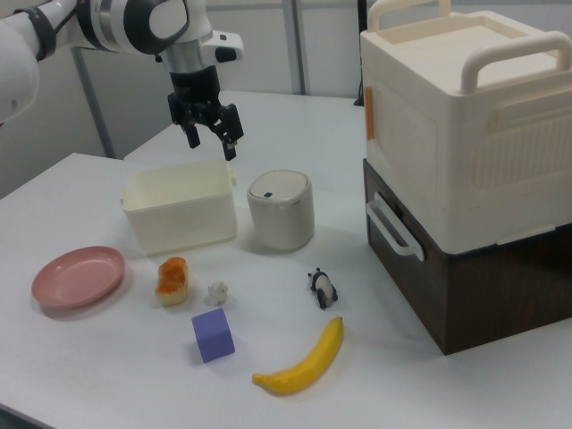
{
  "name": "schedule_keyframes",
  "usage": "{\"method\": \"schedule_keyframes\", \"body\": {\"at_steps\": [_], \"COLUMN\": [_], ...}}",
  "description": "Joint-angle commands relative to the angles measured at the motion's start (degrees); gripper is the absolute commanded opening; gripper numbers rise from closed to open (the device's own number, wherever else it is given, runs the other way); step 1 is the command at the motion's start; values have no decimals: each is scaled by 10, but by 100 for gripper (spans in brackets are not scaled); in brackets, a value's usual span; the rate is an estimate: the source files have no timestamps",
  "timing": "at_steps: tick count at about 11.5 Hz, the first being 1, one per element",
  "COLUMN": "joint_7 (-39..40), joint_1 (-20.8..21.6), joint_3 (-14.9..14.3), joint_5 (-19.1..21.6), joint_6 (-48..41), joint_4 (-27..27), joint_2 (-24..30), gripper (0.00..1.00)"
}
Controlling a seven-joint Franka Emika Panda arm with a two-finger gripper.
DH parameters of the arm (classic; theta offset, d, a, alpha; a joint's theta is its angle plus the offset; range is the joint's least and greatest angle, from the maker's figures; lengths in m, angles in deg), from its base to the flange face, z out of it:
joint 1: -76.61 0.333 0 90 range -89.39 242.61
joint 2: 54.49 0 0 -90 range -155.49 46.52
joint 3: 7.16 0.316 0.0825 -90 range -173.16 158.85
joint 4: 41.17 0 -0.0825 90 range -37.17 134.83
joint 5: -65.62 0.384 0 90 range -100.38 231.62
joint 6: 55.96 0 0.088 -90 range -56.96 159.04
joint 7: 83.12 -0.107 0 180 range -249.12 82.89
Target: Open the trash can
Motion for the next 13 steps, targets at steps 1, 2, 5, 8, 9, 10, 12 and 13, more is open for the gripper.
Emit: {"method": "schedule_keyframes", "body": {"at_steps": [1,2,5,8,9,10,12,13], "joint_7": [-4,-4,-3,1,8,10,12,14], "joint_1": [5,4,6,7,8,8,9,9], "joint_3": [-13,-13,-13,-13,-13,-13,-12,-12], "joint_5": [14,14,13,11,10,11,10,10], "joint_6": [-21,-19,-19,-20,-21,-22,-21,-22], "joint_4": [-7,-7,-7,-7,-7,-7,-6,-6], "joint_2": [4,5,6,6,6,6,5,5], "gripper": [100,100,100,100,100,100,100,100]}}
